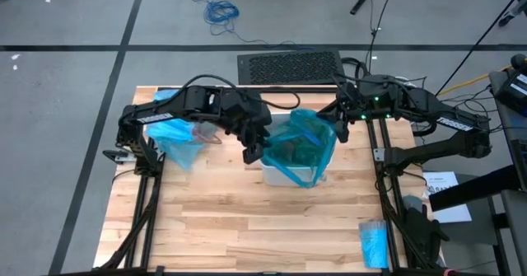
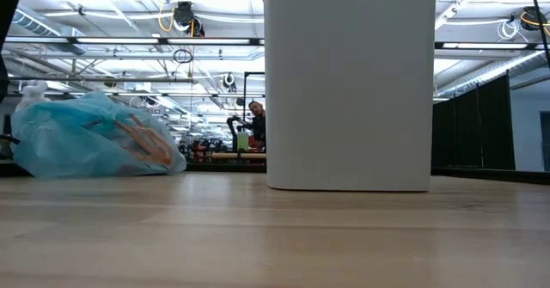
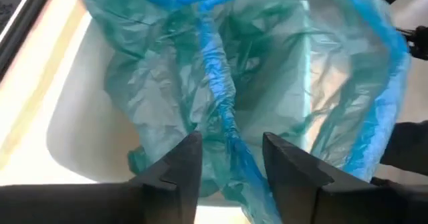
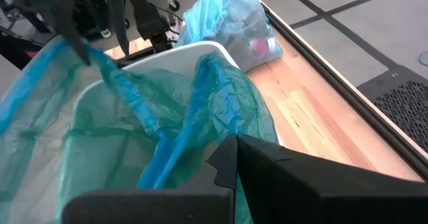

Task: Place trash/remove bag and relplace
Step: Insert the new blue trash bag into the white trash bin

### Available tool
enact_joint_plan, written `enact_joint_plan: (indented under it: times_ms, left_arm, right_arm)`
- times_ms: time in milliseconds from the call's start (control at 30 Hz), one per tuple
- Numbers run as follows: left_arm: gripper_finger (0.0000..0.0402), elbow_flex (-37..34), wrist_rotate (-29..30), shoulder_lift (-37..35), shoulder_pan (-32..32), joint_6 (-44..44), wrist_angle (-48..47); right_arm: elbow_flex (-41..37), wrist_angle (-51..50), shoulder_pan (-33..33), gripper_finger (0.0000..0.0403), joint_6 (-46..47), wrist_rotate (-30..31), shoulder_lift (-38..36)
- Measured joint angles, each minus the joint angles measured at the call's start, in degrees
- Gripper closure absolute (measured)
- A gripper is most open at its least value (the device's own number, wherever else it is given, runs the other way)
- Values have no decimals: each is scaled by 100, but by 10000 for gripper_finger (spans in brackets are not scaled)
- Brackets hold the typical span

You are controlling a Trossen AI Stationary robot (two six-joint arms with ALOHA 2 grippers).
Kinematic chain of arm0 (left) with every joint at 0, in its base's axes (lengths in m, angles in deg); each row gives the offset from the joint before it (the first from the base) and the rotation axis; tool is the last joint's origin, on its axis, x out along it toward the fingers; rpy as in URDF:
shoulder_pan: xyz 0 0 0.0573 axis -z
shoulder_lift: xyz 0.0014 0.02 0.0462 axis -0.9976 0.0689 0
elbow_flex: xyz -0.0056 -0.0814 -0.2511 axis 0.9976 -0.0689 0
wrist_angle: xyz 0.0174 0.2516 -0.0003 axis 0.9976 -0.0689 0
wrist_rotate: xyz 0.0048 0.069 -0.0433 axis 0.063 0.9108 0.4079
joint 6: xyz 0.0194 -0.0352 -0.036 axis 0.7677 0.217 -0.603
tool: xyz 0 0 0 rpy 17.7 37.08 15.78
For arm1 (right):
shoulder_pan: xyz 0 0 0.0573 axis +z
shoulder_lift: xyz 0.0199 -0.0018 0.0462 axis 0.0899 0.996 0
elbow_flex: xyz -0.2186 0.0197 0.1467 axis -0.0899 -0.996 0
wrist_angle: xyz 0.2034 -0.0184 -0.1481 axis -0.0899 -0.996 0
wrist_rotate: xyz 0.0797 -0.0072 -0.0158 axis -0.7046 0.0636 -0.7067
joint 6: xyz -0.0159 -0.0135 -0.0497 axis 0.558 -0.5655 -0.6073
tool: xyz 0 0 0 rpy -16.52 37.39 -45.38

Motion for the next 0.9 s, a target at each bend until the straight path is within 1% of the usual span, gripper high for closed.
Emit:
enact_joint_plan:
  times_ms: [100, 233, 267, 367, 500, 600, 700, 833, 900]
  left_arm:
    - [294, 0, 21, 0, -11, 0, -32]
    - [381, 0, 136, 0, -7, 5, -94]
    - [390, 0, 228, 0, -1, 6, -127]
    - [398, -2, 521, -30, -4, -13, -263]
    - [400, -3, 978, -145, -16, -48, -485]
    - [400, -2, 1483, -204, -17, -60, -761]
    - [400, -2, 2170, -232, -11, -192, -1148]
    - [401, -2, 2286, -232, -17, 146, -969]
    - [401, -2, 2465, -232, -15, 271, -811]
  right_arm:
    - [0, -124, 0, 402, 1, 0, 0]
    - [-2, -281, -2, 402, 27, 2, 0]
    - [-1, -307, 0, 402, 28, 12, -1]
    - [0, -323, 0, 403, 30, 92, -47]
    - [-2, -339, -2, 403, 44, 422, -173]
    - [-1, -491, -2, 403, 119, 474, -283]
    - [0, -809, 13, 403, 220, 591, -390]
    - [0, -794, 61, 403, 238, 619, -473]
    - [0, -727, 61, 403, 239, 619, -478]
